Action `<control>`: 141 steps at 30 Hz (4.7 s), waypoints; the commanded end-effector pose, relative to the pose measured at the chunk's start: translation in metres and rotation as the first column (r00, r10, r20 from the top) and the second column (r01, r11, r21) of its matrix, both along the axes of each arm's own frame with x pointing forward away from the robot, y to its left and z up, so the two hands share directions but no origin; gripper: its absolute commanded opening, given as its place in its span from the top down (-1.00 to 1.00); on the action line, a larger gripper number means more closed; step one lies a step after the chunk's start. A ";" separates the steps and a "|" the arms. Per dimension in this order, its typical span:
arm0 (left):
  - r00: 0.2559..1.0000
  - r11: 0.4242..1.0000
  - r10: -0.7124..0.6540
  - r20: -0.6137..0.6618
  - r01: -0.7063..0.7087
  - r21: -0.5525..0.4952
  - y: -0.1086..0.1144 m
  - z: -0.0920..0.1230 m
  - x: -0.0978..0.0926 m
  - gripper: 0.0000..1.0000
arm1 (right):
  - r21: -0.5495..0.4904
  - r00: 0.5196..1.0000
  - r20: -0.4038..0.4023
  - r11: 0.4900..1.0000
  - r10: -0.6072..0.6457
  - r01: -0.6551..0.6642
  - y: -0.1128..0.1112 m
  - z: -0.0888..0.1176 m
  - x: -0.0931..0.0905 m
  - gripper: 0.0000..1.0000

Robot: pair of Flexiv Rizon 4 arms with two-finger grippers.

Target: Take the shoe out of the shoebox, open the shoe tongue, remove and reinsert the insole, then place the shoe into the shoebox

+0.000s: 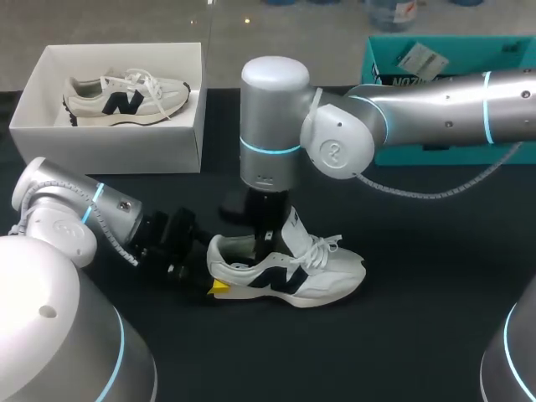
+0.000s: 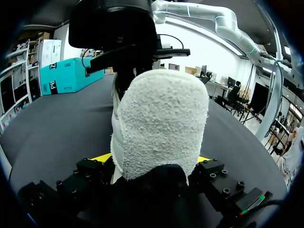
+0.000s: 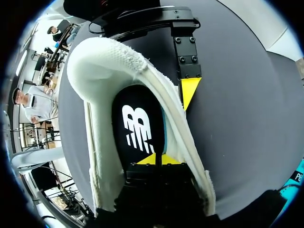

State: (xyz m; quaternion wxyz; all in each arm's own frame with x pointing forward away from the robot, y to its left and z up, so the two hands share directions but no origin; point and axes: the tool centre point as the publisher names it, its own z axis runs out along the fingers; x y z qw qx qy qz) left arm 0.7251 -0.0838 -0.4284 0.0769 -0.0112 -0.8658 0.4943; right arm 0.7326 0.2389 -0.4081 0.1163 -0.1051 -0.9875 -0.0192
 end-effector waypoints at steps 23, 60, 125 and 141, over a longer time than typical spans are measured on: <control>1.000 1.000 -0.001 -0.001 0.001 0.002 -0.002 -0.003 0.001 1.00 | -0.039 0.991 0.132 0.999 -0.018 0.023 -0.012 0.048 -0.007 1.00; 1.000 1.000 -0.001 -0.001 0.001 0.002 -0.002 -0.003 0.001 1.00 | 0.008 0.956 0.289 0.999 0.044 -0.048 0.004 0.080 0.045 1.00; 1.000 1.000 -0.001 -0.001 0.001 0.002 -0.002 -0.003 0.001 1.00 | 0.234 0.963 0.209 0.947 0.171 -0.219 0.022 0.085 0.055 1.00; 1.000 1.000 -0.001 -0.001 0.001 0.002 -0.002 -0.003 0.001 1.00 | 0.271 0.958 0.216 0.931 0.189 -0.245 0.024 0.082 0.050 0.07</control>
